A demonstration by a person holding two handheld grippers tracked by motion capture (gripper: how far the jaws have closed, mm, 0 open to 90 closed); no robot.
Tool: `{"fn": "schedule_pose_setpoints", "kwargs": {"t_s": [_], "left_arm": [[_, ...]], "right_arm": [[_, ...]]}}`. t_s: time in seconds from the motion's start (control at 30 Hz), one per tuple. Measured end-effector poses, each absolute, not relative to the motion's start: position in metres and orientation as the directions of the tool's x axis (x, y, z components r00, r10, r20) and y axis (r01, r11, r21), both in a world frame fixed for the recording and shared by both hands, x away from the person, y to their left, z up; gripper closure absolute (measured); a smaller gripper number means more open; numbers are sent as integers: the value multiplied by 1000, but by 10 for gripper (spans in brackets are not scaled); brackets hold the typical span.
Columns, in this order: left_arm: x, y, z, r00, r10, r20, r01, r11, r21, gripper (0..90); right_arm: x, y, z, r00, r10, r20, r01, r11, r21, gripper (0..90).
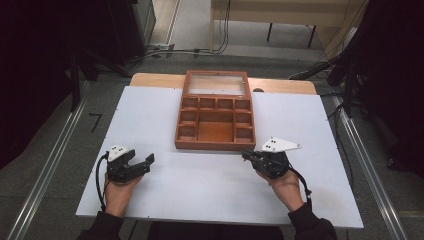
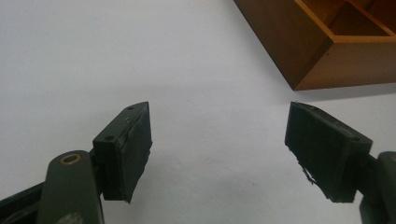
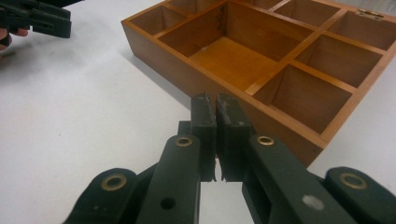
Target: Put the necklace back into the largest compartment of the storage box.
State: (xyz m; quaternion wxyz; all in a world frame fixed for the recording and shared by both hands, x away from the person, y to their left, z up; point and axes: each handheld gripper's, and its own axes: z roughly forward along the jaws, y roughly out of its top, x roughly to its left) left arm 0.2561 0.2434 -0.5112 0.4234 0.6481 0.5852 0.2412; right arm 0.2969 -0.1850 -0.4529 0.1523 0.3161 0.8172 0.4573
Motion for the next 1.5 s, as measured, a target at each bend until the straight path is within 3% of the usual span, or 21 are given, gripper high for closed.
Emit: {"fn": "schedule_pose_setpoints", "kwargs": {"t_s": [0.8, 1.5], "left_arm": [[256, 244, -511, 200, 962, -188, 552, 48, 832, 233], [256, 244, -511, 201, 961, -191, 552, 50, 832, 233]], "right_arm": [[321, -153, -439, -772, 634, 44, 348, 363, 864, 842], [353, -134, -444, -737, 674, 52, 385, 356, 851, 842]]}}
